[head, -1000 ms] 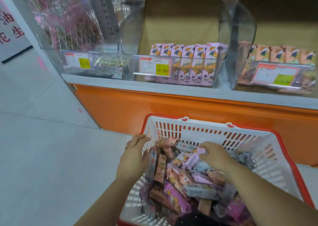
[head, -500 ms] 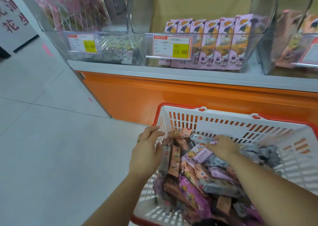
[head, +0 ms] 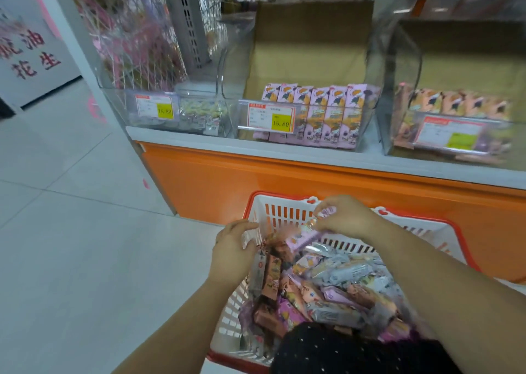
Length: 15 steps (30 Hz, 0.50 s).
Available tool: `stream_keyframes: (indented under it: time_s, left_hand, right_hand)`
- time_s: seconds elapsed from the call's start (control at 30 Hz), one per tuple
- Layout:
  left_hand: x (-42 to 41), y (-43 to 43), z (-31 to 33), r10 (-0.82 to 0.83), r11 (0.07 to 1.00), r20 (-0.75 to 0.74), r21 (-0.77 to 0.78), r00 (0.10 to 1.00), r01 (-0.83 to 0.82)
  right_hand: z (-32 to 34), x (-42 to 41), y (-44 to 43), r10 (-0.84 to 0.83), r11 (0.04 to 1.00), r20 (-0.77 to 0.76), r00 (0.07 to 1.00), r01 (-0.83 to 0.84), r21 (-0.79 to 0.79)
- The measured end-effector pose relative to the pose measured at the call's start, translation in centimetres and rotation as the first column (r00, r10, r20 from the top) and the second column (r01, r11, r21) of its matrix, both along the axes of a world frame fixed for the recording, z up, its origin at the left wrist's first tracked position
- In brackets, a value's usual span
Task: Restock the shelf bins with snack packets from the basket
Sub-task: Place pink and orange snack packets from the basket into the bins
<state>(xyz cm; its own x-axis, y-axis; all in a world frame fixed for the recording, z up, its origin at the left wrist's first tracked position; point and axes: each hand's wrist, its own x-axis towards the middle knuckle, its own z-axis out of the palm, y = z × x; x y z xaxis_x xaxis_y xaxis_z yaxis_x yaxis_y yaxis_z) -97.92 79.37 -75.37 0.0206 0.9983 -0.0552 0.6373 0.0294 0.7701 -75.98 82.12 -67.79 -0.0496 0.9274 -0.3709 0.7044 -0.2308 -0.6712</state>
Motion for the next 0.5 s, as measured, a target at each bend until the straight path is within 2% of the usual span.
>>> stream_keyframes:
  time_s: [0.1,0.2,0.27,0.37,0.43,0.5]
  left_hand:
    - [1.1,-1.0,3.6,0.047,0.997,0.153,0.051,0.987,-0.055]
    - [2.2,-2.0,7.8,0.117,0.99,0.394,0.032,0.912,-0.14]
    - [2.9,-2.4,10.3,0.126,0.989,0.529,-0.007,0.839,-0.145]
    - [3.7,-2.8,13.5,0.114,0.993,0.663,-0.065,0.74,-0.095]
    - [4.3,-2.8,15.4,0.094,0.996,0.71,-0.059,0.698,-0.074]
    - [4.8,-2.7,16.7,0.079,0.996,0.746,-0.03,0.661,-0.086]
  right_hand:
    - [4.7,-0.7,-1.1,0.02,0.997,-0.106,0.994,-0.012,0.079]
    - [8.0,-1.1,-2.7,-0.044,0.98,-0.269,0.962,0.093,0.175]
    - [9.3,-1.6,-3.7,-0.115,0.948,-0.448,0.887,0.232,0.216]
    - [9.9,-3.1,-4.6,-0.198,0.898,-0.655,0.729,0.402,0.176]
    - [10.2,-4.2,-5.0,-0.203,0.885,-0.72,0.663,0.439,0.154]
    - [10.3,-5.2,-4.9,-0.17,0.877,-0.748,0.641,0.445,0.183]
